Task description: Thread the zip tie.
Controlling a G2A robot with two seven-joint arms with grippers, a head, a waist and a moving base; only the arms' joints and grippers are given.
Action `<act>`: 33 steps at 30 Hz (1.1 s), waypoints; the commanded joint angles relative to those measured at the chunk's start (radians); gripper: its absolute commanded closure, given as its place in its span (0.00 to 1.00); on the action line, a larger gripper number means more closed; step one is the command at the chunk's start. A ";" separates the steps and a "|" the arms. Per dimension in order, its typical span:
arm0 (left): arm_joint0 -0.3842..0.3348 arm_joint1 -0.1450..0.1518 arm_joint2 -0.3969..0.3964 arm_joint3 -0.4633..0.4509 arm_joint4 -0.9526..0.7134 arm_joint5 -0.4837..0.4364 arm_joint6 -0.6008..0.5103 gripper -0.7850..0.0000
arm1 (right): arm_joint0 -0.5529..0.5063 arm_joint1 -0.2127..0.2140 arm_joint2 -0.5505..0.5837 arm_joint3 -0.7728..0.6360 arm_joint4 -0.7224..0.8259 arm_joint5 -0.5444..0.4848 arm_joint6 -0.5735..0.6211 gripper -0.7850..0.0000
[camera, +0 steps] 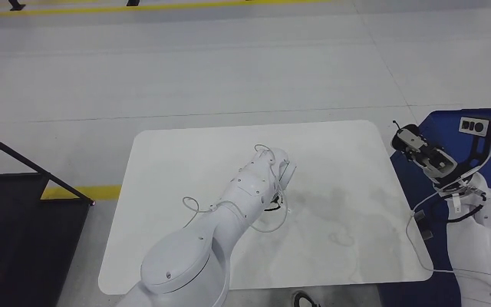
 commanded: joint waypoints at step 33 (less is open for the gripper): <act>-0.065 0.003 -0.045 -0.100 -0.051 0.086 -0.083 1.00 | 0.000 0.000 0.000 0.000 0.000 0.000 0.000 1.00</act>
